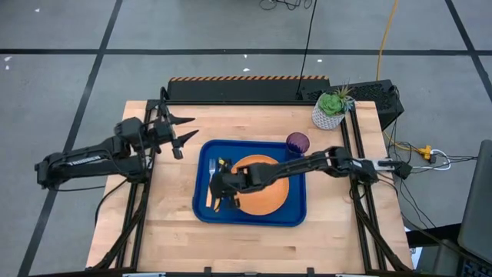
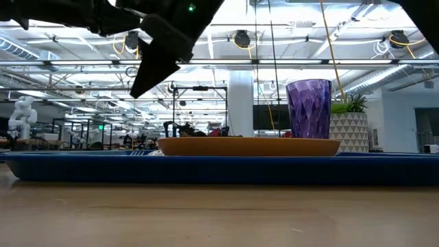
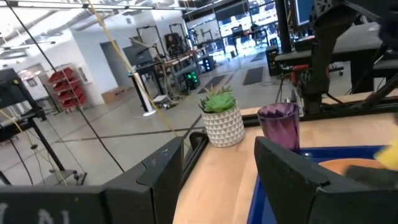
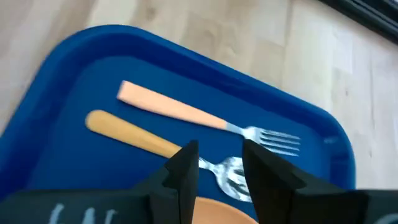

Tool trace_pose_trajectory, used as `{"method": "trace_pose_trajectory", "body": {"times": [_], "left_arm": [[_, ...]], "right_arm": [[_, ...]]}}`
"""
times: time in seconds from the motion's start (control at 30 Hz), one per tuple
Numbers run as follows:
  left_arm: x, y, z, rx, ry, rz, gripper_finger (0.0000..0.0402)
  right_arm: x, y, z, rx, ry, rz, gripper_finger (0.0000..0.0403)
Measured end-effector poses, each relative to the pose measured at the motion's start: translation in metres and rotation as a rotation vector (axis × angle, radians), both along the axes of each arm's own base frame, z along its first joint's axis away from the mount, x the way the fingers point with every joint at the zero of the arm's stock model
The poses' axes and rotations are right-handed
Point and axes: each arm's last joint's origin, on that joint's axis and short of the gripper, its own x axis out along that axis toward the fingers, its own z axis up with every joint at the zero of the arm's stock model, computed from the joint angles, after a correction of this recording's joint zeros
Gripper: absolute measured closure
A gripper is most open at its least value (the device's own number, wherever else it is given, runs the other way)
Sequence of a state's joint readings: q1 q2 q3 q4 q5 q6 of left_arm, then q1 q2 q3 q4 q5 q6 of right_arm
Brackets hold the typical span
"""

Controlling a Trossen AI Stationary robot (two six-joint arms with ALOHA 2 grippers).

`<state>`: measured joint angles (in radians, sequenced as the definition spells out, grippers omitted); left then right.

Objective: Pick and place plate/cup/fork/spoon on tray
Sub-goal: Adjust the yellow spoon on the blue serving tray

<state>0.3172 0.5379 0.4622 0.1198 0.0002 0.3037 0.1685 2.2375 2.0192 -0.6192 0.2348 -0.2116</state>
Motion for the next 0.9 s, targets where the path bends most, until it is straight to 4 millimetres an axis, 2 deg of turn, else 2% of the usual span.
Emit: {"method": "trace_pose_trajectory", "body": {"times": [0.27, 0.43, 0.6, 0.9], "left_arm": [[-0.016, -0.005, 0.003, -0.028, -0.033, 0.013, 0.0202], [-0.021, -0.005, 0.003, -0.06, -0.044, 0.06, 0.0202], [-0.021, -0.005, 0.003, -0.076, -0.042, 0.06, 0.0202], [-0.021, -0.005, 0.002, -0.058, -0.029, 0.068, 0.0202]], "right_arm": [[0.003, -0.024, 0.01, 0.011, -0.007, -0.056, 0.0289], [0.004, -0.05, 0.009, 0.084, 0.007, -0.126, 0.0289], [0.003, -0.071, -0.003, 0.104, 0.024, -0.154, 0.0289], [-0.003, -0.1, -0.042, 0.136, 0.045, -0.171, 0.0289]]}}
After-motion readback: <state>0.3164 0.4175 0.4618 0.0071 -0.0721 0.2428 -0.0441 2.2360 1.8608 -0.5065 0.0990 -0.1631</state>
